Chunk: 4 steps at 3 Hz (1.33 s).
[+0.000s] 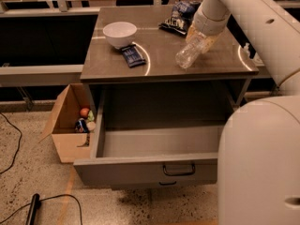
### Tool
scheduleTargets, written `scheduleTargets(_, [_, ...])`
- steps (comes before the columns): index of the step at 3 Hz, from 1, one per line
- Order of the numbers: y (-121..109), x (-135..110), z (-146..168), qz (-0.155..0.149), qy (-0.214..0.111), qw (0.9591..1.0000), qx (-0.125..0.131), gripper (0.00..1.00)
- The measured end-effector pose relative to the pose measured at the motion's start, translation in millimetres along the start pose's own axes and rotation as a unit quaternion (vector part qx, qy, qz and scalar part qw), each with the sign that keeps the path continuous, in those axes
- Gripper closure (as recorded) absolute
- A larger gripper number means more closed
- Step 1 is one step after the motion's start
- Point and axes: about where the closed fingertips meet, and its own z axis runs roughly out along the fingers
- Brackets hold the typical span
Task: Pick water bottle from top drawer and place on counter
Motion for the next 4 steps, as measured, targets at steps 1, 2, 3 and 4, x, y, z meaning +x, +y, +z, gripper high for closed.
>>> scheduleTargets(1, [-8,2,7,-0.003,-0.003,1.0,0.003,0.09])
scheduleTargets(2, [-9,4,11,-0.004,-0.006,1.0,0.002,0.0])
scheduleTargets(3, [0,16,6,0.0,0.007,1.0,-0.007,0.0])
scheduleTargets(4, [17,42,-14,0.006,0.054,0.9983,-0.022,0.0])
